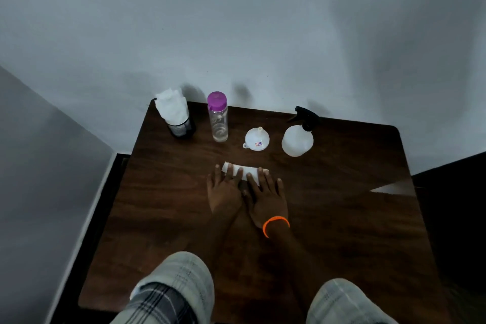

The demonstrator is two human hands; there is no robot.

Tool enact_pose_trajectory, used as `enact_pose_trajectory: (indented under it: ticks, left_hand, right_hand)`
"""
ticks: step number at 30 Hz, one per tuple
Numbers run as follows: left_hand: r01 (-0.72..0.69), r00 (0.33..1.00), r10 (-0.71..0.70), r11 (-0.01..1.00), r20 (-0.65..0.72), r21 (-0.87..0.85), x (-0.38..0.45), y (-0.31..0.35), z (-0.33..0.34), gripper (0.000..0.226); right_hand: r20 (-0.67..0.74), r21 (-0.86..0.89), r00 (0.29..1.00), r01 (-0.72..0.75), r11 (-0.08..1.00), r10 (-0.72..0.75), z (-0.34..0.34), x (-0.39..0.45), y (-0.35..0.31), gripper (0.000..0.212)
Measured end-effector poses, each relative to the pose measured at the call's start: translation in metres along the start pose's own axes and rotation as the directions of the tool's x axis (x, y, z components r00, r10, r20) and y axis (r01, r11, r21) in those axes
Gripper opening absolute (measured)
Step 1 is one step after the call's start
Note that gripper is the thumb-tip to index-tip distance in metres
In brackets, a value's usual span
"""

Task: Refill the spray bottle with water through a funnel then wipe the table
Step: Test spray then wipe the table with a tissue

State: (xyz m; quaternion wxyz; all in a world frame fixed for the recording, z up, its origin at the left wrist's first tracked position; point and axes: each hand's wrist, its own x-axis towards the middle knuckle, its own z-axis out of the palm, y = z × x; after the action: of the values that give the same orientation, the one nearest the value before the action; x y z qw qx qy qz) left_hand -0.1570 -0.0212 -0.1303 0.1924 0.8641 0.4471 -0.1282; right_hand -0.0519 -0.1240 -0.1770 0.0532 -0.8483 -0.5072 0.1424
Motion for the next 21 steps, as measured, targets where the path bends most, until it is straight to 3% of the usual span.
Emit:
enact_pose_trajectory:
  ticks: [11,21]
  left_hand:
    - [-0.022,1.000,0.022,1.000,0.004,-0.021,0.034,0.056,-0.006,0.066]
    - [-0.256,0.966,0.248,0.960,0.079,0.113,-0.001,0.091,0.017,0.066]
  right_hand:
    - [0.028,-0.061,0.999,-0.044,0.997,0.046,-0.023,0.033,0.043,0.060]
    - [0.039,-0.014,0.989,-0.139,0.990,0.139,-0.025,-0.039,0.090,0.061]
